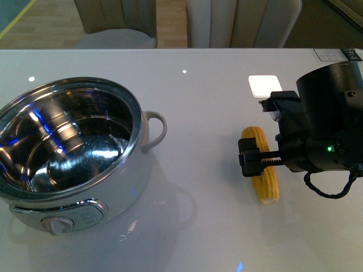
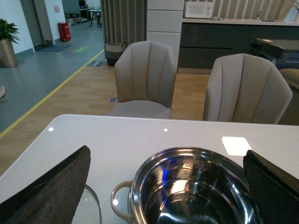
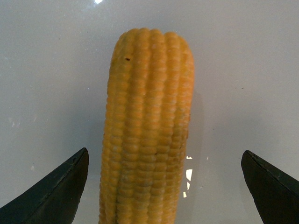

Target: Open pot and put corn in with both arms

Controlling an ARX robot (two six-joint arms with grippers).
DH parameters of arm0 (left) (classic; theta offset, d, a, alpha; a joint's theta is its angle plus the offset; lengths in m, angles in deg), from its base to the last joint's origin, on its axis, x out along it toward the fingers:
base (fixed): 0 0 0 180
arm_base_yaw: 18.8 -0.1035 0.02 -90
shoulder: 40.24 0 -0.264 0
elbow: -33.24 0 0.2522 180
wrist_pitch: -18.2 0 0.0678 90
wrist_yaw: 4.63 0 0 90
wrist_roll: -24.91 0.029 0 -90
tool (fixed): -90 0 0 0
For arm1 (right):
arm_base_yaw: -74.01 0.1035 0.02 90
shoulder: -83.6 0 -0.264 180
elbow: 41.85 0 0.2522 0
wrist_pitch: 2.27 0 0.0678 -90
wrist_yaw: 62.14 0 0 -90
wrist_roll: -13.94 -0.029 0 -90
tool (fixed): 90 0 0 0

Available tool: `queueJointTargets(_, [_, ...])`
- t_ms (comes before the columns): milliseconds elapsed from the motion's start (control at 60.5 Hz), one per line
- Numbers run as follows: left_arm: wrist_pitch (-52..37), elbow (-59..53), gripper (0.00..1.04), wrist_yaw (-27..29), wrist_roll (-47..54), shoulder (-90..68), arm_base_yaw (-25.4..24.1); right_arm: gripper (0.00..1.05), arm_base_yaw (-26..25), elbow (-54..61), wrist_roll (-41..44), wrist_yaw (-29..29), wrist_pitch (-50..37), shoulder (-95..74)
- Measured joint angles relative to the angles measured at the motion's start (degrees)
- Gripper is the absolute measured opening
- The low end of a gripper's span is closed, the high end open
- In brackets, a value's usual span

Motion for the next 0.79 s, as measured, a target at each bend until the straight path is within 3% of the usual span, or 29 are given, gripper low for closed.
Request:
queueJointTargets(132, [0.00, 0.00, 0.98, 0.00, 0.00, 0.00, 0.00, 0.91, 0.70, -0.70, 1.46, 0.72, -0.24, -2.62])
queueJointTargets(463, [0.00, 0.00, 0.98, 0.00, 0.00, 0.00, 0.00, 0.41, 1.60, -1.14, 4.09, 1.88, -0.24, -4.24])
queueJointTargets(612, [0.00, 0.00, 0.98, 0.00, 0.00, 0.00, 0.00, 0.31, 1.64, 0.81, 4.37, 1.14, 1.14, -1.38])
queueJointTargets(793, [0.00, 0.00, 0.98, 0.00, 0.00, 0.00, 0.00, 0.26, 0.83, 3.23, 3.19, -3.52, 4.52, 8.39])
